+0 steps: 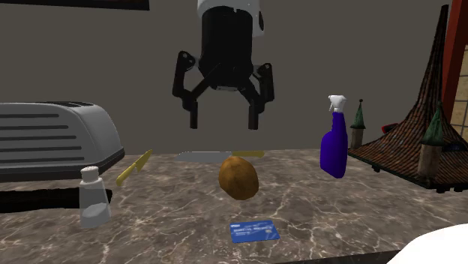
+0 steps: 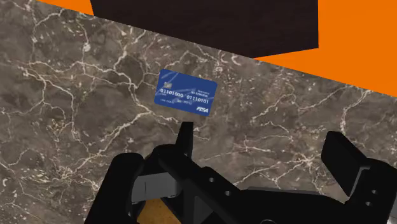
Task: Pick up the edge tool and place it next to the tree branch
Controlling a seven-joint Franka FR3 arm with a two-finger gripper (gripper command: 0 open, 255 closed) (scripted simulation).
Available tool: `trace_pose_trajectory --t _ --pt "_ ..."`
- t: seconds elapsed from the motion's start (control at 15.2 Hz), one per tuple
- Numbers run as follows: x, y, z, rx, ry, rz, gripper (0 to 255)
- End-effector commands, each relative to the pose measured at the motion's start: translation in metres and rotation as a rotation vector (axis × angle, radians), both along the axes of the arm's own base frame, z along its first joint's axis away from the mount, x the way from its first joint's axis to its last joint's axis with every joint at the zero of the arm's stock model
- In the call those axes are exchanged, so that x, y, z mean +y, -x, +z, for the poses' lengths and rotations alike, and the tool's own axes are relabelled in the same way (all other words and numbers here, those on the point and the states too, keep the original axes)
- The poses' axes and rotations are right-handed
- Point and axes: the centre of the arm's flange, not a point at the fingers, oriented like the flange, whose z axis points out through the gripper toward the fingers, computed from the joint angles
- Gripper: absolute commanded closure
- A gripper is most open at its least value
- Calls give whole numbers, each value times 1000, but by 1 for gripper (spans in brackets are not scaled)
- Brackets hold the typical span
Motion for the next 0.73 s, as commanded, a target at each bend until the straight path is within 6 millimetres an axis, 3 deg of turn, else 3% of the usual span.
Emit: trace_pose_trajectory --t 0.0,0.66 --pt "0 0 0 0 0 0 0" --pt "-95 -68 -44 -50 -2 390 0"
